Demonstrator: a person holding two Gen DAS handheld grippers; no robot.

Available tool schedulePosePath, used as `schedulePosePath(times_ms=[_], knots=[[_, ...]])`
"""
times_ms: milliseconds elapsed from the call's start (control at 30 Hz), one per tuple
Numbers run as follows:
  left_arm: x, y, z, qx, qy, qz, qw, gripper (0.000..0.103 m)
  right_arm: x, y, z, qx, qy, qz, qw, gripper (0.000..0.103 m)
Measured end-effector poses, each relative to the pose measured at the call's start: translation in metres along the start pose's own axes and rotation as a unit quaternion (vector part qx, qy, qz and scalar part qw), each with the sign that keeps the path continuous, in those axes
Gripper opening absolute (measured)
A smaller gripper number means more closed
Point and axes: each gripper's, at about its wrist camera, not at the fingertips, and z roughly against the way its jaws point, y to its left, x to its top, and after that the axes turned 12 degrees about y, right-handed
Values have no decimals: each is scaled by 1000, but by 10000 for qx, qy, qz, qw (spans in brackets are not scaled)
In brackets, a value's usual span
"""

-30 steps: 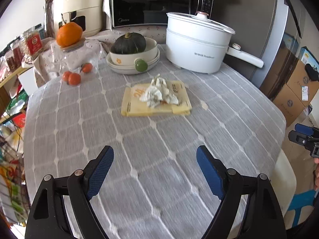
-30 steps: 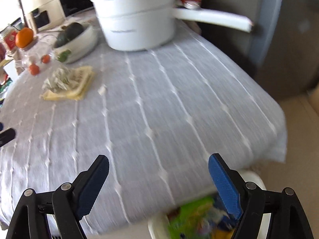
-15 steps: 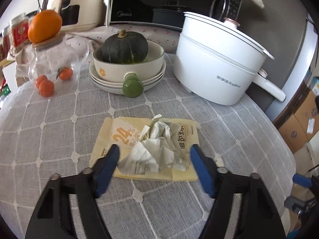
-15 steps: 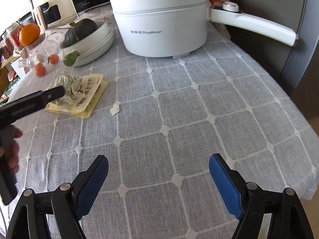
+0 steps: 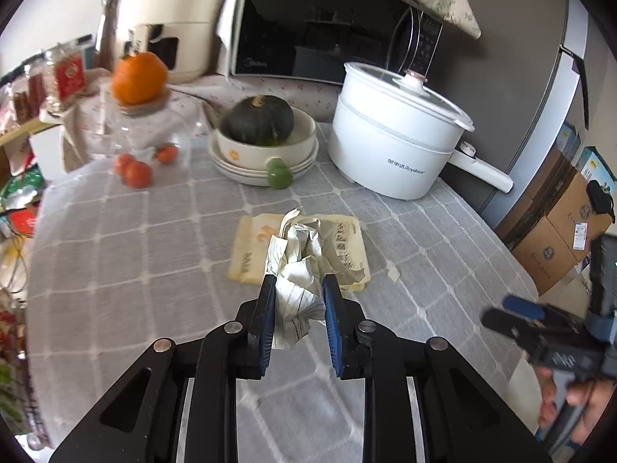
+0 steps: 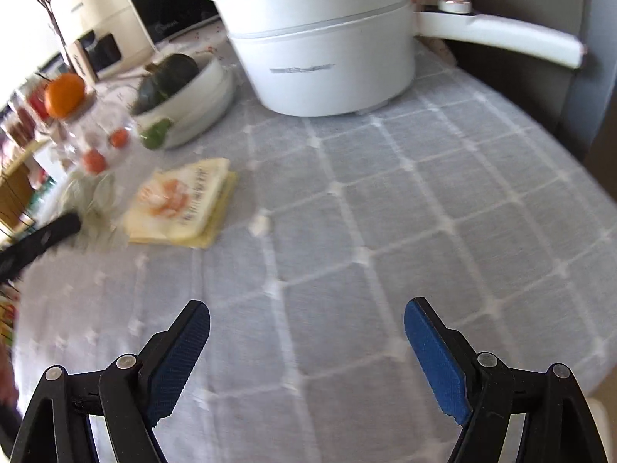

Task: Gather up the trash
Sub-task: 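Grasp the yellow bread wrapper with the right gripper while the left holds the tissue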

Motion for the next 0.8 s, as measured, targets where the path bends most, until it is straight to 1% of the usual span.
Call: schedulePosePath(times_ms=[100, 167, 233, 333, 433, 467, 600, 633, 667, 700, 733, 767, 800], knots=[[-20, 19, 29, 4, 118, 242, 9996, 25, 6, 24, -6, 98, -106, 188, 9997, 86], [-34, 34, 50, 34, 25, 362, 9993, 25, 12, 39, -16, 217, -144, 319, 9992, 86], [-42, 48, 60, 56, -36, 488, 9988, 25, 19, 50, -30, 286, -146, 362, 9988, 86], [-49, 69, 61, -66, -34, 758, 9971, 25, 31, 63, -58, 395, -83, 314, 9987, 86], [-51, 79, 53, -44, 100, 811, 9966, 25, 46, 74, -87, 364, 12, 327, 9988, 82], [-50, 83, 50, -56, 145, 816, 9965, 25, 50, 75, -96, 341, 34, 292, 9990, 80], [-45, 92, 51, -66, 104, 854, 9963, 25, 67, 77, -125, 328, 160, 30, 9993, 68], [-43, 94, 51, -49, 98, 856, 9963, 25, 70, 81, -129, 263, 97, 16, 9996, 68], [-42, 95, 50, -26, 94, 851, 9963, 25, 73, 86, -131, 143, 11, 80, 9999, 65], [-42, 96, 50, -10, 93, 848, 9964, 25, 75, 92, -136, 52, 63, 146, 9999, 59], [-41, 96, 49, 5, 92, 855, 9963, 25, 75, 98, -137, -162, 10, 237, 9996, 56], [-41, 96, 48, -2, 97, 867, 9962, 25, 74, 106, -139, -437, 6, 398, 9982, 48], [-41, 95, 48, -14, 106, 871, 9961, 25, 71, 112, -140, -686, -22, 563, 9961, 43]])
